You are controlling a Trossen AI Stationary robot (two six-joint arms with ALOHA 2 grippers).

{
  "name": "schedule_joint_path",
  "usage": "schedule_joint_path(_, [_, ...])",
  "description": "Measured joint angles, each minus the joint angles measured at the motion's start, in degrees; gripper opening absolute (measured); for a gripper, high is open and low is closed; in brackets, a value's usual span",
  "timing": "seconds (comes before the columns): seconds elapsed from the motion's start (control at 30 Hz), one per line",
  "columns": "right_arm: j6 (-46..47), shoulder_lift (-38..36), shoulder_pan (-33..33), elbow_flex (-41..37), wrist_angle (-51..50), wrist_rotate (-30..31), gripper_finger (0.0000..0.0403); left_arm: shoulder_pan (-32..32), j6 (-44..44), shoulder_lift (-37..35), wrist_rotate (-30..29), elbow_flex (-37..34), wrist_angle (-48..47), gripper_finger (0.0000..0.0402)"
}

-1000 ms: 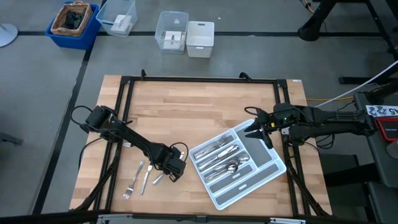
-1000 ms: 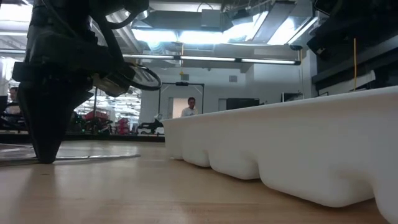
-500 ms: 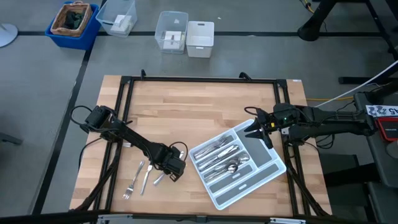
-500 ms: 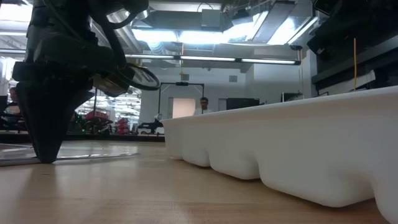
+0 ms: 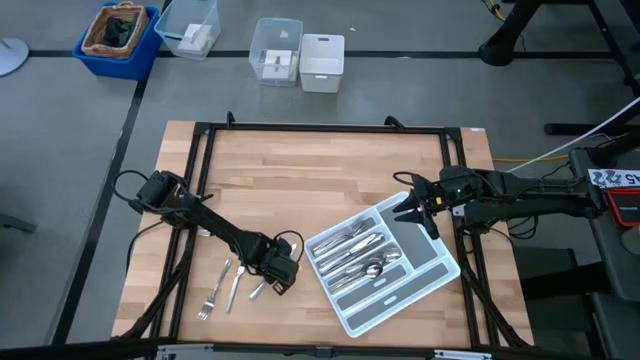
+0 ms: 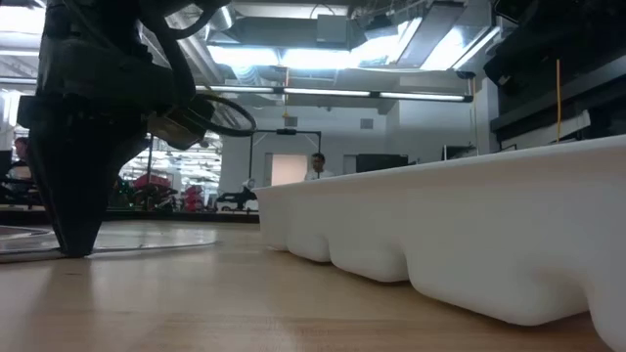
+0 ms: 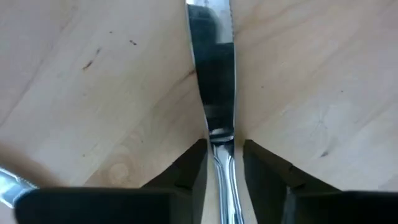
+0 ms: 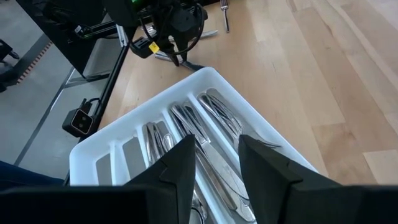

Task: Sort silverware
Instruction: Put the silver table knife into the silverware tray

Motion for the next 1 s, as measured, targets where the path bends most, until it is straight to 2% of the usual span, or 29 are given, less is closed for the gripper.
schedule_joint_path(0.1, [0.07, 0.00, -0.02, 0.00, 0.35, 0.00, 0.0124, -0.22, 0.74, 0.13, -0.11, 0.04, 0.15, 0.0107])
schedule_joint_path(0.23, [0.11, 0.02, -0.01, 0.00, 1.13, 0.00, 0.0124, -0.29, 1.19, 1.21, -0.17, 0.00, 0.16, 0.0109])
schedule_joint_path(0.37, [1.00, 0.02, 0.00, 0.00, 2.67, 0.00, 0.0124, -0.28, 1.13, 2.97, 0.11, 0.13, -1.05, 0.0085])
schedule_joint_path(0.6, [2.23, 0.04, 0.00, 0.00, 6.92, -0.04, 0.0124, -0.28, 3.00, 3.02, 0.29, 0.17, -3.12, 0.0015])
schedule_joint_path(0.83, [2.07, 0.02, 0.00, 0.00, 7.63, -0.03, 0.0124, -0.28, 3.72, 2.60, 0.26, -0.01, -2.96, 0.0027])
schedule_joint_path(1.0, [1.81, 0.02, 0.00, 0.00, 7.61, -0.02, 0.0124, -0.29, 4.28, 0.62, -0.04, -0.36, -1.88, 0.0022])
